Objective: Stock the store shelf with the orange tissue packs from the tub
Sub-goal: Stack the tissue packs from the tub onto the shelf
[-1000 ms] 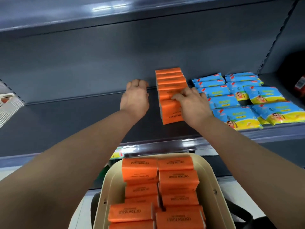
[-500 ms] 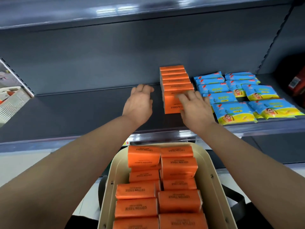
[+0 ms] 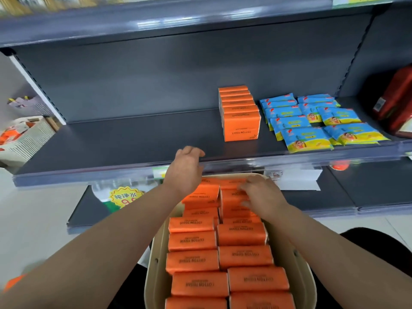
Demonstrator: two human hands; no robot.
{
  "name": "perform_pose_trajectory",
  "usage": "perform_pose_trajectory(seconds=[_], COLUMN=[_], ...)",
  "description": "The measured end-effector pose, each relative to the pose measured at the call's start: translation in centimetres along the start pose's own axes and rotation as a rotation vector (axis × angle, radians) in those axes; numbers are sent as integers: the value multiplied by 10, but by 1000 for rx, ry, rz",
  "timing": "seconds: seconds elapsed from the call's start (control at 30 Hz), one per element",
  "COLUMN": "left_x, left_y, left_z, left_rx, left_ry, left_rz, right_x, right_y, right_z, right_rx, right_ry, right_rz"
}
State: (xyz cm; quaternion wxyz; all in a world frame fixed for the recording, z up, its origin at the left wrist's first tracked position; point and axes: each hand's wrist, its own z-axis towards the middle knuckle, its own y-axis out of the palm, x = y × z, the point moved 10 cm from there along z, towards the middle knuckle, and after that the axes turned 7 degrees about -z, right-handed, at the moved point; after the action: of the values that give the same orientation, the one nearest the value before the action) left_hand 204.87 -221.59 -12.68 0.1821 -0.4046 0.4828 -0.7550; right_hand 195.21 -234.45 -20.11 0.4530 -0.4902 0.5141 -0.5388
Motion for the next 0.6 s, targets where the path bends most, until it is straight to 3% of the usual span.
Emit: perform_pose_trajectory(seconds=[0.17, 0.4, 0.6], left_x=[-18, -35, -25], left_y=[9, 40, 62], left_z=[-17, -22, -15], left_rx=[-55, -233, -253], left_ry=[-29, -53, 18], left_rz=[72, 247, 500], right_x=[-6, 4, 14], right_y=[2, -1, -17], right_z=[-5, -17, -27], right_rx=[-6, 20, 96], right_ry=[13, 63, 62], right_rz=[-44, 73, 90])
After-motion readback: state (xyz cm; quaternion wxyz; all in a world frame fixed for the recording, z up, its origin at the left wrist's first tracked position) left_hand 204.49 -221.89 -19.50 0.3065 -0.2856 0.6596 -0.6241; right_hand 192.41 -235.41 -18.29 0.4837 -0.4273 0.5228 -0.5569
